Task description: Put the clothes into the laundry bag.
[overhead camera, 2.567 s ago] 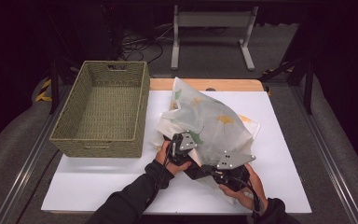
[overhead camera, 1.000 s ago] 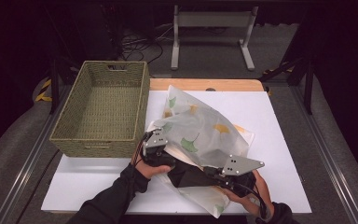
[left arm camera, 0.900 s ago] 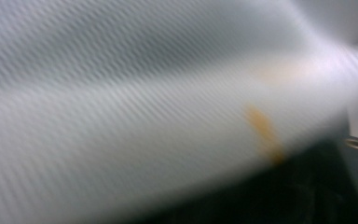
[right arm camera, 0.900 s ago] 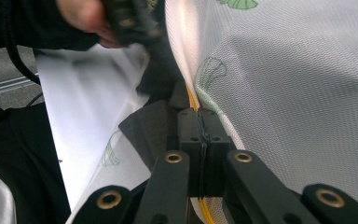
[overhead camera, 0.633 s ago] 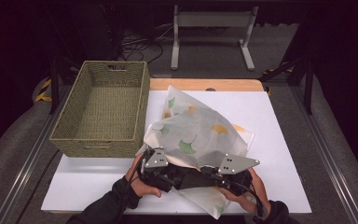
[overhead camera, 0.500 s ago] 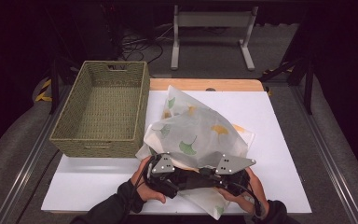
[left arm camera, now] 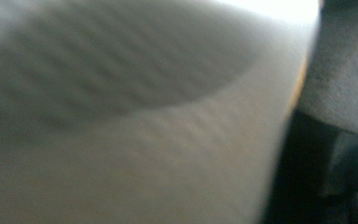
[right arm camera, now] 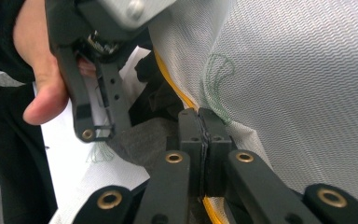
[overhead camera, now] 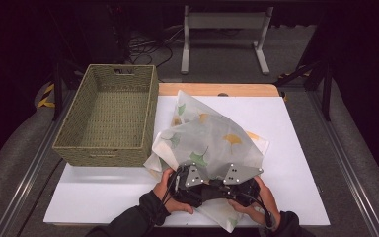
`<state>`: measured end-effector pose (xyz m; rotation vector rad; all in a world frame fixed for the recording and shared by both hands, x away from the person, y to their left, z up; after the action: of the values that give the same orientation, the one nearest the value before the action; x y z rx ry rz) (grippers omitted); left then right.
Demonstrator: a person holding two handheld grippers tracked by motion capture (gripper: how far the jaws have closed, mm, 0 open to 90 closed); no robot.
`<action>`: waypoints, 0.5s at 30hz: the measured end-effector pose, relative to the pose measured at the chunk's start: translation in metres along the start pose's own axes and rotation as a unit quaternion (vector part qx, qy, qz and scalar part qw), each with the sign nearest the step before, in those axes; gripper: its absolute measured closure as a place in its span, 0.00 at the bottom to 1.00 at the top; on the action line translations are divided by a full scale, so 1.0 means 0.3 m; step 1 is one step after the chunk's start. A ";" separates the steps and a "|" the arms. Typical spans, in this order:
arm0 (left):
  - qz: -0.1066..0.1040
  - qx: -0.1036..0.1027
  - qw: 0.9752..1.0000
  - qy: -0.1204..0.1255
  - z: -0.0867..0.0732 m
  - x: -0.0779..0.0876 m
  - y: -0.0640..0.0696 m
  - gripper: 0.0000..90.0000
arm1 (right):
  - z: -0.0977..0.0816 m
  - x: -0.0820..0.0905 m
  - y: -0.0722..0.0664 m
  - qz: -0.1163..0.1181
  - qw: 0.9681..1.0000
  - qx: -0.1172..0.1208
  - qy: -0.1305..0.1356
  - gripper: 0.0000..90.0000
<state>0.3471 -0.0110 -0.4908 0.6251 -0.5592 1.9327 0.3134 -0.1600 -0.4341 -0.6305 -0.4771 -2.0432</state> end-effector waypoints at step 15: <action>0.043 0.013 0.998 0.032 0.028 0.017 -0.079 0.84 | 0.002 0.001 -0.008 0.002 1.000 0.004 0.006 0.99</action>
<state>0.3682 -0.0032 -0.4785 0.5623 -0.5284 2.0368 0.3113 -0.1586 -0.4336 -0.6122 -0.4769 -2.0391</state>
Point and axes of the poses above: each handheld gripper's, and its own axes: x roughly backward along the jaws, z roughly out of its top, y roughly to its right, the point moved 4 cm from there along -x, roughly forward along the jaws, and after that the axes turned 3 degrees about y, right-handed, at the moved point
